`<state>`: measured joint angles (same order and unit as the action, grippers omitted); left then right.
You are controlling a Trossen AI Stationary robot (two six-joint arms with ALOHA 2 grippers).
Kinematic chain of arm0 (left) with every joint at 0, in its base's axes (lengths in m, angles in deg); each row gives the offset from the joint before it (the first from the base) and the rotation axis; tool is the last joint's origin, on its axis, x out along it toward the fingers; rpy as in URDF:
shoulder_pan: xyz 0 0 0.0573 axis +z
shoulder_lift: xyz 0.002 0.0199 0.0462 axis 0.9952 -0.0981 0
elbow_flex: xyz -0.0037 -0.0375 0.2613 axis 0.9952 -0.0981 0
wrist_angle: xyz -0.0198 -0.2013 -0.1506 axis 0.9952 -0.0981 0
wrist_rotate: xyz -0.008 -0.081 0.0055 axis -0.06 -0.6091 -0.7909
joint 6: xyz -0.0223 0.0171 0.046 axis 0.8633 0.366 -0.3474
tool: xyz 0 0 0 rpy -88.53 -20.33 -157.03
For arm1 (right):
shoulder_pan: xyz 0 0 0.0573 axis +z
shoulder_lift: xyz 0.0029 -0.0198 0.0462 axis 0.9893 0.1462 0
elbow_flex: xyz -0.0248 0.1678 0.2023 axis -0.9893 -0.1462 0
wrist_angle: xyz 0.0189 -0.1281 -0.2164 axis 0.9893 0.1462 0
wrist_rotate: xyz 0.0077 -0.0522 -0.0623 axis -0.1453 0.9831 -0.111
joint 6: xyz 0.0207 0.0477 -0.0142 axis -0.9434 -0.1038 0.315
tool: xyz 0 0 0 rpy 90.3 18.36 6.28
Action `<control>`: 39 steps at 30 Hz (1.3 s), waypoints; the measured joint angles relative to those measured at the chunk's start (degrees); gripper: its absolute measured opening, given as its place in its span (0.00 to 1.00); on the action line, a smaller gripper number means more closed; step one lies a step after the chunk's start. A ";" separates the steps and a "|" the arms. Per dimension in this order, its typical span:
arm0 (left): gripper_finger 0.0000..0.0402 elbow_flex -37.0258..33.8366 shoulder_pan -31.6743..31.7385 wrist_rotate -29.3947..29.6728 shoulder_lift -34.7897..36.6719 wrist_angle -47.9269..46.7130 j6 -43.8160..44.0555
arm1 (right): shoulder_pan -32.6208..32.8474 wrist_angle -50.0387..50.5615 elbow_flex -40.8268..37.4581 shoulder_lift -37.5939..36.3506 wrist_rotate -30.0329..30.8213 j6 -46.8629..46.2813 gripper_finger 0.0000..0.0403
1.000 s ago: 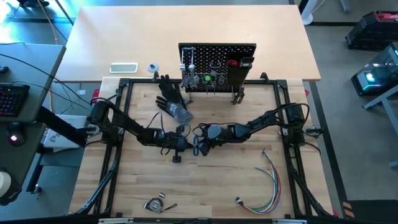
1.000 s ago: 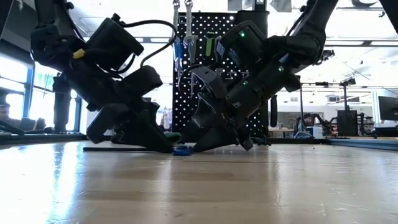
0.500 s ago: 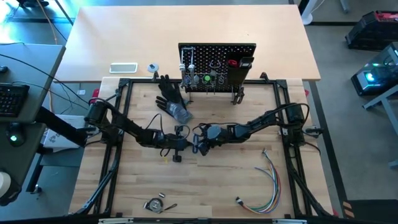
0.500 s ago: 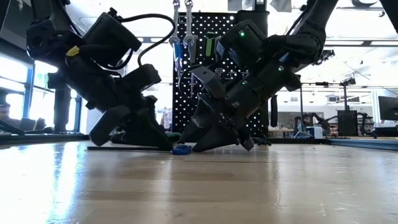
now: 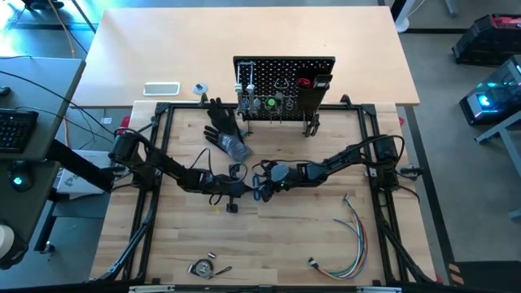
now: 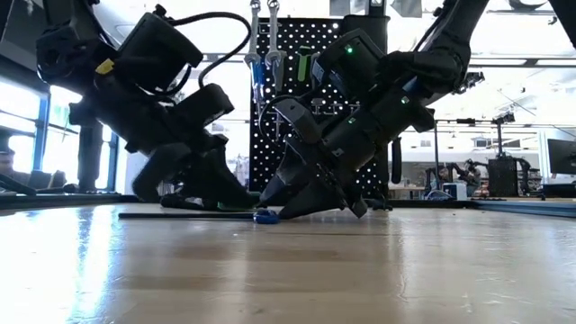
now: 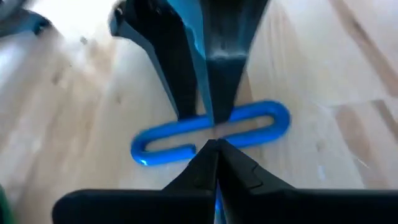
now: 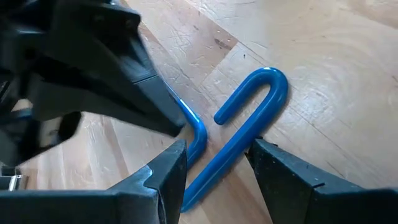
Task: Hang tools onto peg board
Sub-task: Hang the blue pick tool on the pegboard
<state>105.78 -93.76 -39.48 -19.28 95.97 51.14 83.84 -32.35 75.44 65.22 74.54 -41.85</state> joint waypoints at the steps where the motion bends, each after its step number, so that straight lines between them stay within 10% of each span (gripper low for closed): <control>1: 0.01 0.00 0.01 -1.19 0.57 -0.86 0.86 | 0.00 0.12 0.00 0.00 -0.01 0.07 0.44; 17: 0.31 0.11 4.66 -12.37 2.16 -9.39 9.24 | 0.13 0.13 -0.02 0.00 0.08 0.12 0.44; 26: 0.04 0.19 4.94 -9.34 0.00 -8.15 5.48 | 0.15 0.15 -0.02 0.00 0.03 -0.10 0.44; 39: 0.01 0.03 2.41 -2.05 0.38 -4.99 0.55 | 0.56 -0.82 -2.11 -0.09 0.47 -2.26 0.44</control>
<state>105.81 -91.35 -41.53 -18.90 90.99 51.70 84.40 -33.17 73.33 65.13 75.01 -44.11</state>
